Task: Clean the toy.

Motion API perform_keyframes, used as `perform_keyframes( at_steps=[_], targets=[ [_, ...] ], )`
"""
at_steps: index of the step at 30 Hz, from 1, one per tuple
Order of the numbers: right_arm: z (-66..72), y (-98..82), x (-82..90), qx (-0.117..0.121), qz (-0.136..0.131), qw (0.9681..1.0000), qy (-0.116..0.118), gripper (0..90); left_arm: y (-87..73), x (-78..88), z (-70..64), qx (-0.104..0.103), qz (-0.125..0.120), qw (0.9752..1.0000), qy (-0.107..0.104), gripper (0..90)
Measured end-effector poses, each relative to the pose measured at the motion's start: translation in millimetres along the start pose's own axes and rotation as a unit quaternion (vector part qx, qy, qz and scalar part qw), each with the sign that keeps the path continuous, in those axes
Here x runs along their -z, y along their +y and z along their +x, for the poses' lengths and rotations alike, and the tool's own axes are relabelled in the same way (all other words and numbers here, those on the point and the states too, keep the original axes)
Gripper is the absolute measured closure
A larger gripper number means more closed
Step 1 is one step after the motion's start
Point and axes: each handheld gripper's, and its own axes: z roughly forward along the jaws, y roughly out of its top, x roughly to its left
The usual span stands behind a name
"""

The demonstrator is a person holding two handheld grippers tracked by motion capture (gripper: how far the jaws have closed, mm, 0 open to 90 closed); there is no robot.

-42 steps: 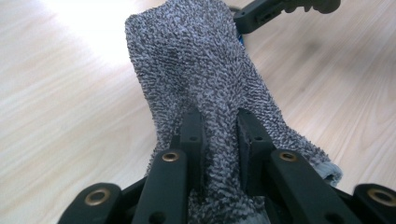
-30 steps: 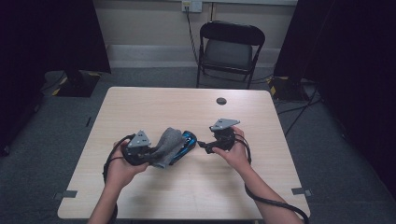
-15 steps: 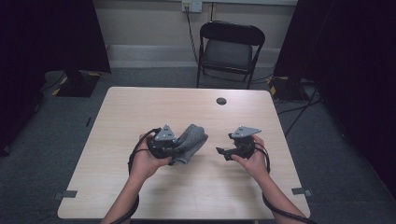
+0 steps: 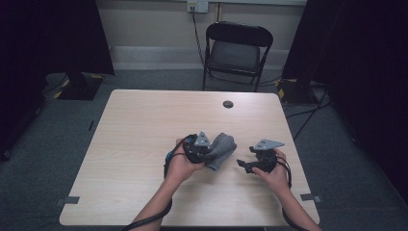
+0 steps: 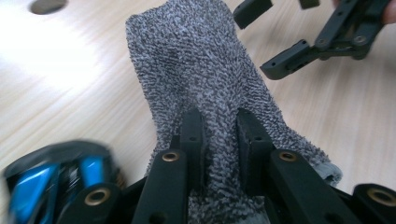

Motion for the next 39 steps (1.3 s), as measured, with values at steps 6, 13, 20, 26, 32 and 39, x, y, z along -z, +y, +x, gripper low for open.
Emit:
perform_keyframes(
  at_steps=[6,13,20,26,32,39],
  targets=[
    [-3.7,-9.2,5.1,-0.012,0.000,0.9999,0.002,20.0,8.0,-30.8,-9.9,-0.002,0.024,0.9997,0.006,74.4],
    [-5.0,-10.7,8.0,-0.012,0.001,0.9999,-0.004,21.0,9.8,-47.7,-20.2,0.006,0.033,0.9994,-0.003,61.2],
    [-7.0,-11.5,6.8,-0.018,0.007,0.9998,-0.003,22.0,5.4,-27.3,-19.5,0.016,0.014,0.9995,-0.024,39.2],
    [-10.0,-9.2,7.0,-0.021,0.011,0.9996,-0.014,23.1,-12.4,-3.1,-9.8,0.026,0.020,0.9989,-0.035,34.7],
    [-12.3,-4.0,-0.4,-0.020,0.022,0.9994,-0.019,23.4,-33.4,-17.2,-8.7,0.036,0.030,0.9976,-0.051,34.0],
    [-25.4,1.9,-8.5,-0.024,0.039,0.9982,-0.039,23.9,-25.5,-30.8,-33.7,0.026,0.023,0.9935,-0.109,36.2]
  ],
)
